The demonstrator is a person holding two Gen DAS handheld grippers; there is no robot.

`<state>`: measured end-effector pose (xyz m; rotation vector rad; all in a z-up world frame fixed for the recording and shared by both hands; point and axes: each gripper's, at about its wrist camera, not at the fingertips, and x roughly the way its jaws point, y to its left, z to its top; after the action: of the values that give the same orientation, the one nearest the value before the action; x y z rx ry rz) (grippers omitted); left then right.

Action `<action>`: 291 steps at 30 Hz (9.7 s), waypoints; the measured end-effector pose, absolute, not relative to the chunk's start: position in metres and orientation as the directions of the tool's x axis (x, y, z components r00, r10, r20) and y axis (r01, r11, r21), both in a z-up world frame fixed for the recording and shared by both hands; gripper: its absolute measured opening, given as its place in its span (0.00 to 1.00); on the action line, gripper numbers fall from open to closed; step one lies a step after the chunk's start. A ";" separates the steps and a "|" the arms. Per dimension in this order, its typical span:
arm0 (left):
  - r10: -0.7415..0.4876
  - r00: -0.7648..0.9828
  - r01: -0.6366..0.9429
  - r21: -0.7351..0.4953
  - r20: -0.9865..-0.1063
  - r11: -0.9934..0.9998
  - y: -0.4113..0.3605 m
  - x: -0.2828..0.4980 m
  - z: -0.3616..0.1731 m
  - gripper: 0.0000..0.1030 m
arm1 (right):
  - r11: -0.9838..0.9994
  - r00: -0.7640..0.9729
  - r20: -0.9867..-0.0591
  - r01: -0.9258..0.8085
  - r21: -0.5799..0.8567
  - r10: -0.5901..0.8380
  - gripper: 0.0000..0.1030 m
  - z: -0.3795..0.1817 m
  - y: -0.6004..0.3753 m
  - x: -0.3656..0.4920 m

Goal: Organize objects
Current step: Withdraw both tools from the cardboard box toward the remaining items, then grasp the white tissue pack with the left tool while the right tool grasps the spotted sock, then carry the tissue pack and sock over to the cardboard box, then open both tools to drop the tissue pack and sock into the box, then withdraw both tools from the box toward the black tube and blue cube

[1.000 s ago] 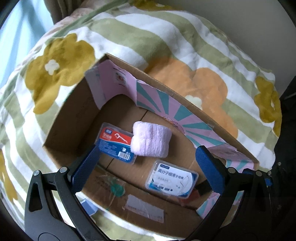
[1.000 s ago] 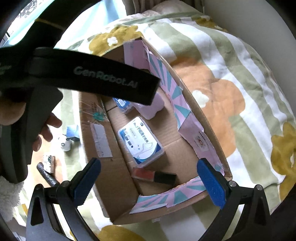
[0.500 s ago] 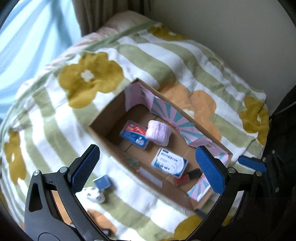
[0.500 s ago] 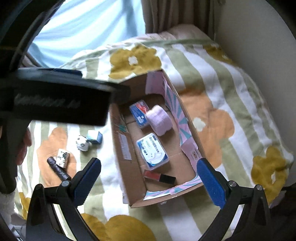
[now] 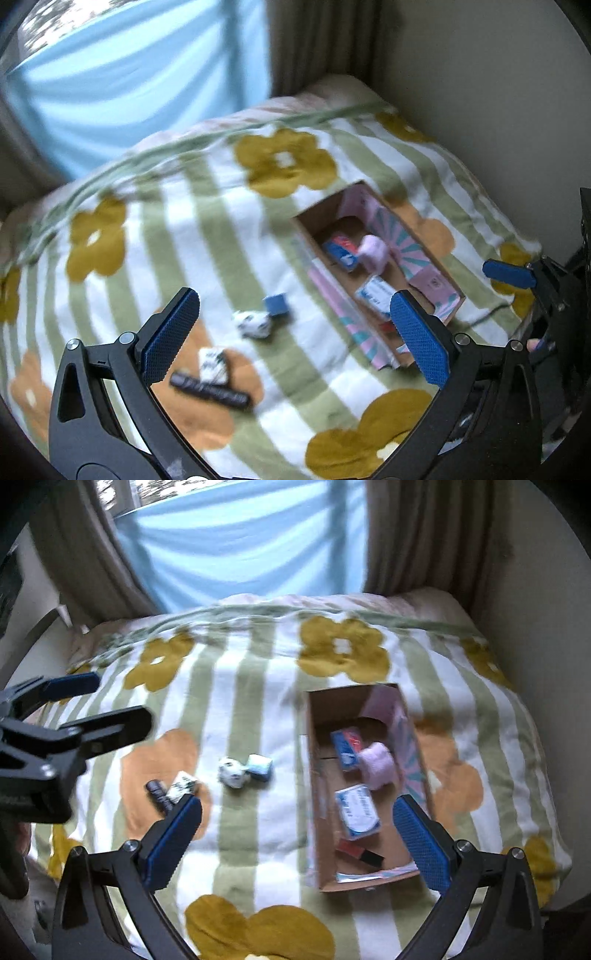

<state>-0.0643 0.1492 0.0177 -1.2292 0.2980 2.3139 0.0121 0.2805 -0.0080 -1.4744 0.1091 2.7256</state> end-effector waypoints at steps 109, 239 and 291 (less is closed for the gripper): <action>0.252 -0.321 -0.336 -0.139 -0.913 -0.931 0.005 -0.097 -0.146 0.43 | -0.922 -0.340 -0.926 0.386 0.022 -0.165 0.33 -0.111 0.167 -0.099; 0.350 -0.213 -0.740 -0.083 -0.912 -0.667 0.364 -0.174 -0.114 1.00 | -0.907 -0.394 -0.917 -0.405 0.113 0.062 1.00 -0.111 0.395 -0.024; 0.175 -0.417 0.060 -0.219 -0.892 -0.974 -0.021 -0.059 -0.079 0.94 | -0.988 -0.507 -0.851 0.000 0.155 -0.134 1.00 -0.067 0.225 -0.065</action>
<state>-0.0588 -0.0213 -0.0786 -1.6565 -0.3353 2.5660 -0.0651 0.2246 -0.0667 -1.5940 0.2182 2.7876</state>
